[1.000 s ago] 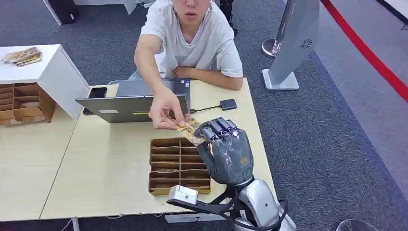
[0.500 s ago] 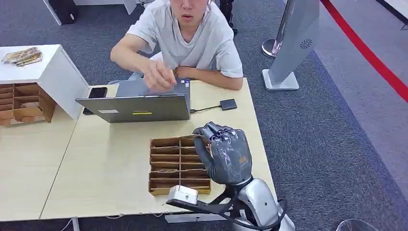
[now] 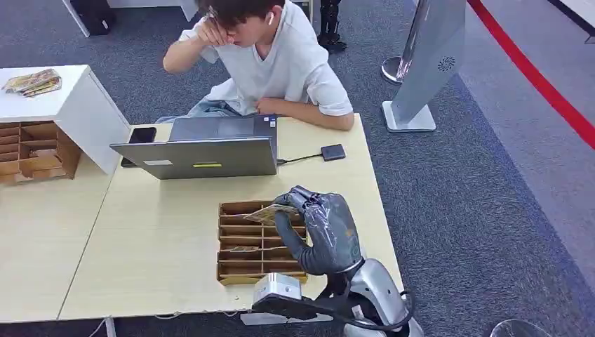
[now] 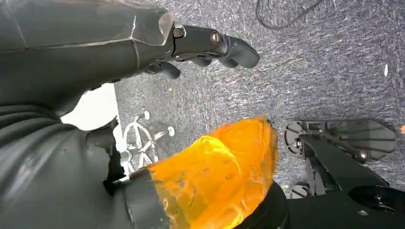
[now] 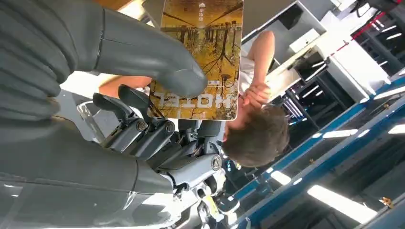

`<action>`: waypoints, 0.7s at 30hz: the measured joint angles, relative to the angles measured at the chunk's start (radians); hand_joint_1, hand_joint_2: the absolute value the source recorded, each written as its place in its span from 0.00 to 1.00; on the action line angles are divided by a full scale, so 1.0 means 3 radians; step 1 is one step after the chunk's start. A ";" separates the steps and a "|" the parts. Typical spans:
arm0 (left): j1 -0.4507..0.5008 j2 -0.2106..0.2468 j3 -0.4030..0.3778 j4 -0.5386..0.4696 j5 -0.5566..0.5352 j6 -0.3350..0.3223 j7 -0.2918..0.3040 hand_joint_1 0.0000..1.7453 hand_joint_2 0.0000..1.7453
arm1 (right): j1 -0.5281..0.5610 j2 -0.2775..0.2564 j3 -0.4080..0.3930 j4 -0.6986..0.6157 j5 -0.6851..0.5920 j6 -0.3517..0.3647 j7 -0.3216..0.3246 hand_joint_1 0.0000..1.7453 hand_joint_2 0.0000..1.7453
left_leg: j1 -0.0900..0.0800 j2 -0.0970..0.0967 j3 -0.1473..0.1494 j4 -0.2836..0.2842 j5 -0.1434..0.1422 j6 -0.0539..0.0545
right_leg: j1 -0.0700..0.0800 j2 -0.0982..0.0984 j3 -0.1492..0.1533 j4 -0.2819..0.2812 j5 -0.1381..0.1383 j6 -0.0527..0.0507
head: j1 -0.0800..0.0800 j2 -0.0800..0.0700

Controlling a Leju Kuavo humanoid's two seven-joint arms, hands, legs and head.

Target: Pass the card to the sensor for recognition and then transmit it.

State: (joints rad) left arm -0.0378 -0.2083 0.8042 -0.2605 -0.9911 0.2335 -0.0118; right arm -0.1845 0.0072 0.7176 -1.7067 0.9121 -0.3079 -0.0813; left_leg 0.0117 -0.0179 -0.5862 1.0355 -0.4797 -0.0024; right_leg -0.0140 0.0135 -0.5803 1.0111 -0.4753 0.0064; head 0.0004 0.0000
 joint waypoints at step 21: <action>-0.0002 -0.0019 0.0204 0.0000 -0.0041 0.0087 -0.0064 0.00 0.00 | 0.0513 0.0000 -0.0558 0.0036 -0.1414 0.0319 -0.0310 1.00 1.00 | -0.0001 -0.0001 -0.0001 0.0000 -0.0001 0.0001 | -0.0001 -0.0001 0.0000 -0.0001 0.0000 0.0000 | -0.0001 0.0000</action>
State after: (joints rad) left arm -0.0382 -0.2140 0.8652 -0.2605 -1.0033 0.2594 -0.0309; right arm -0.0306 0.0072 0.5500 -1.6960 0.4878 -0.2121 -0.1744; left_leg 0.0116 -0.0181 -0.5864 1.0355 -0.4800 -0.0021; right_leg -0.0141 0.0133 -0.5803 1.0106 -0.4754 0.0064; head 0.0000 0.0000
